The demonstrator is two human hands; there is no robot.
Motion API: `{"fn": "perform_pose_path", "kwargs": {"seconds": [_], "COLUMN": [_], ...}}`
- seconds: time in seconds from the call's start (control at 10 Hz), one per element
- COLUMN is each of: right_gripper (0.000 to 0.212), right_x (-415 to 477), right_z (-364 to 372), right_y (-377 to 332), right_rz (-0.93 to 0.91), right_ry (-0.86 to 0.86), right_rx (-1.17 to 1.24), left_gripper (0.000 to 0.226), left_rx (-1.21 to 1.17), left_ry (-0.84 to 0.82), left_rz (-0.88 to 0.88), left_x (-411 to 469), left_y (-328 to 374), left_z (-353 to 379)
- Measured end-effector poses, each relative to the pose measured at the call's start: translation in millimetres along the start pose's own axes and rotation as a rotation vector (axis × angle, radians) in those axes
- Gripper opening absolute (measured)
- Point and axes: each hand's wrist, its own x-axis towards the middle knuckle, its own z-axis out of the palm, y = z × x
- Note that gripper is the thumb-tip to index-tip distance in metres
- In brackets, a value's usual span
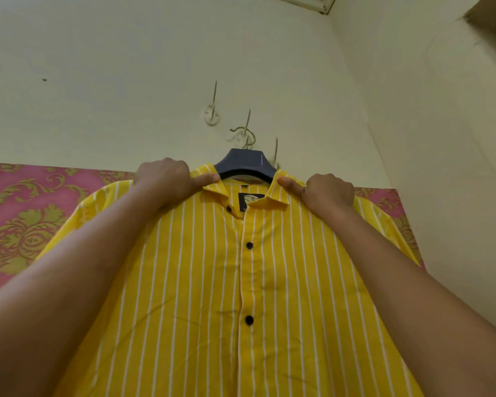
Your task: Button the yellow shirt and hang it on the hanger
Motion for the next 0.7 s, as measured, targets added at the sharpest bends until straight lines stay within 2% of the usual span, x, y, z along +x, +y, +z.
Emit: {"fn": "perform_pose_path", "kwargs": {"seconds": [0.1, 0.3, 0.4, 0.5, 0.7], "right_gripper": [0.078, 0.070, 0.083, 0.081, 0.086], "right_x": [-1.2, -17.0, -30.9, -63.9, -166.7], "right_z": [17.0, 40.8, 43.6, 43.0, 31.7], "right_y": [2.5, 5.0, 8.2, 10.9, 9.9], "right_rz": [0.016, 0.035, 0.008, -0.025, -0.070], "right_ry": [0.022, 0.066, 0.126, 0.070, -0.051], "right_rx": [0.034, 0.115, 0.143, 0.168, 0.236], "left_gripper": [0.078, 0.074, 0.061, 0.055, 0.058], "left_rx": [0.033, 0.118, 0.086, 0.021, -0.140], "left_ry": [0.080, 0.254, 0.376, 0.382, 0.318], "left_rz": [-0.018, 0.013, 0.037, 0.077, 0.123], "left_x": [-6.5, -19.3, -29.4, -49.5, -132.0], "left_y": [6.2, 9.8, 7.9, 6.0, 0.3], "left_z": [4.9, 12.9, 18.5, 29.7, 40.9]}}
